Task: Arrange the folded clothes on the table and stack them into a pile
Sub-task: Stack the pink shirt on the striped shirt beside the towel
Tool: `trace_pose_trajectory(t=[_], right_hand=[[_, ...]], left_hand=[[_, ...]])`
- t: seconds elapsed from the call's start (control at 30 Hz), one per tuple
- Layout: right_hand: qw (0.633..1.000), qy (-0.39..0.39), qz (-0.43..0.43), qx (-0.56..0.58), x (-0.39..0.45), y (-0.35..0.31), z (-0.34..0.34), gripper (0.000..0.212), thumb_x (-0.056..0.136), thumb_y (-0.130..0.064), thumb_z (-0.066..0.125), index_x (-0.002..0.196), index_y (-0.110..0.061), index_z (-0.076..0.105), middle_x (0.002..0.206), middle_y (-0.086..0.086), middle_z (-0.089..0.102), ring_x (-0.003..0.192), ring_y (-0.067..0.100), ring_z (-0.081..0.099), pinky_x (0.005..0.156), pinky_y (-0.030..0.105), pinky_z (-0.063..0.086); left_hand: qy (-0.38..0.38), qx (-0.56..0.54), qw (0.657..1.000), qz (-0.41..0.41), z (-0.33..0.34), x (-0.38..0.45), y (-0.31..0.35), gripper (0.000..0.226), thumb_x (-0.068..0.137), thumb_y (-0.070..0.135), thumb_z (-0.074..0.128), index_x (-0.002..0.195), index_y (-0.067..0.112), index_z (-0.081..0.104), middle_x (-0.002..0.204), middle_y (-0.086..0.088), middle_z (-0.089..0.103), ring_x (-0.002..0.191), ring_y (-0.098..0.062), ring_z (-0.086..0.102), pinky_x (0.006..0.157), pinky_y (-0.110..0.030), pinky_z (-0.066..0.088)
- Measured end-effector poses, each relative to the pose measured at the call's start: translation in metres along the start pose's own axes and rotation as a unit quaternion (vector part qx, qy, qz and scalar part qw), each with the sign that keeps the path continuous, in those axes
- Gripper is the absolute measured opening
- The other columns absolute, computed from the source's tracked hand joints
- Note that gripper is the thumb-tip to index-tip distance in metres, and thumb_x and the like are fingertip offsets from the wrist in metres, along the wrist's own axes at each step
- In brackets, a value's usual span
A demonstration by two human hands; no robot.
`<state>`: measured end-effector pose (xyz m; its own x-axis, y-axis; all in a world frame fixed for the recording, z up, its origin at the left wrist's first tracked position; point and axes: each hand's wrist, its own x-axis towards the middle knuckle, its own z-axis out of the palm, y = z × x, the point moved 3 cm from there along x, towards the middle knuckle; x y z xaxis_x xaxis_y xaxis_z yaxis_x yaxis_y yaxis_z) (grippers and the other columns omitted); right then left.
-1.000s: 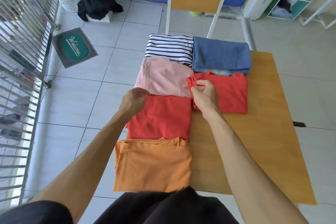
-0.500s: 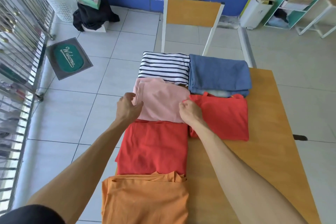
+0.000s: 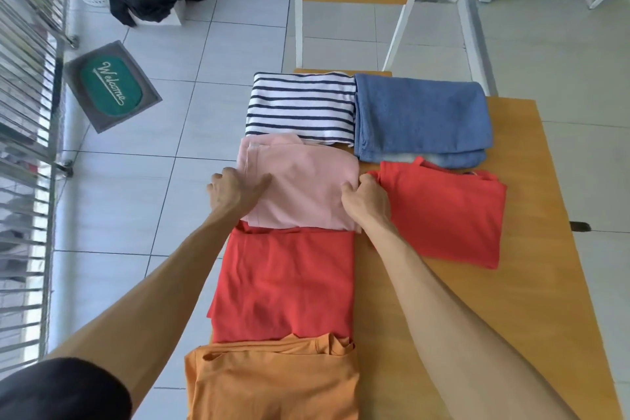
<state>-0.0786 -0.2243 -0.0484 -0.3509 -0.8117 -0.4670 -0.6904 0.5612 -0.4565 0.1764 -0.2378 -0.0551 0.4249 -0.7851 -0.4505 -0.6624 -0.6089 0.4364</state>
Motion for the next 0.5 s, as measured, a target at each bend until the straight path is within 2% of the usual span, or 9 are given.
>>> trace_pose_trajectory(t=[0.1,0.17,0.23,0.37,0.5], right_hand=[[0.997,-0.017,0.033,0.064,0.001,-0.003,0.004,0.055,0.096,-0.047,0.054,0.131,-0.004,0.050,0.131,0.019,0.064,0.120,0.039,0.061,0.099,0.042,0.050],[0.993,-0.029,0.057,0.099,0.002,-0.003,0.006,0.066,0.094,-0.053,0.054,0.137,-0.003,0.049,0.136,0.019,0.062,0.125,0.038,0.059,0.104,0.042,0.048],[0.991,-0.054,0.062,0.108,0.003,-0.001,0.006,0.070,0.093,-0.060,0.051,0.133,-0.003,0.058,0.133,0.017,0.065,0.123,0.036,0.061,0.104,0.041,0.049],[0.990,-0.053,0.022,0.129,0.004,-0.001,0.004,0.058,0.096,-0.059,0.048,0.109,-0.007,0.071,0.109,0.013,0.074,0.105,0.034,0.069,0.089,0.036,0.053],[0.982,-0.028,-0.016,0.189,-0.001,-0.006,0.000,0.045,0.100,-0.051,0.049,0.087,-0.011,0.065,0.080,0.001,0.064,0.084,0.029,0.064,0.075,0.034,0.045]], left_hand=[[-0.032,-0.022,0.999,-0.017,0.003,0.000,-0.001,0.069,0.083,0.063,0.058,0.112,0.000,0.057,0.109,-0.018,0.063,0.108,-0.038,0.059,0.083,-0.040,0.048],[-0.042,-0.027,0.999,0.005,0.002,-0.003,0.002,0.063,0.092,0.057,0.049,0.109,-0.003,0.058,0.106,-0.021,0.063,0.106,-0.039,0.059,0.083,-0.041,0.048],[-0.036,-0.026,0.998,0.044,0.001,-0.004,0.002,0.060,0.099,0.053,0.039,0.105,-0.003,0.058,0.107,-0.023,0.064,0.104,-0.041,0.058,0.083,-0.042,0.046],[-0.010,-0.063,0.994,0.087,-0.003,-0.008,-0.002,0.058,0.101,0.052,0.031,0.096,-0.001,0.055,0.093,-0.017,0.062,0.094,-0.038,0.057,0.080,-0.044,0.044],[-0.018,-0.115,0.988,0.105,-0.009,-0.013,0.005,0.059,0.102,0.053,0.026,0.097,0.001,0.054,0.086,-0.010,0.060,0.087,-0.032,0.054,0.073,-0.037,0.038]])
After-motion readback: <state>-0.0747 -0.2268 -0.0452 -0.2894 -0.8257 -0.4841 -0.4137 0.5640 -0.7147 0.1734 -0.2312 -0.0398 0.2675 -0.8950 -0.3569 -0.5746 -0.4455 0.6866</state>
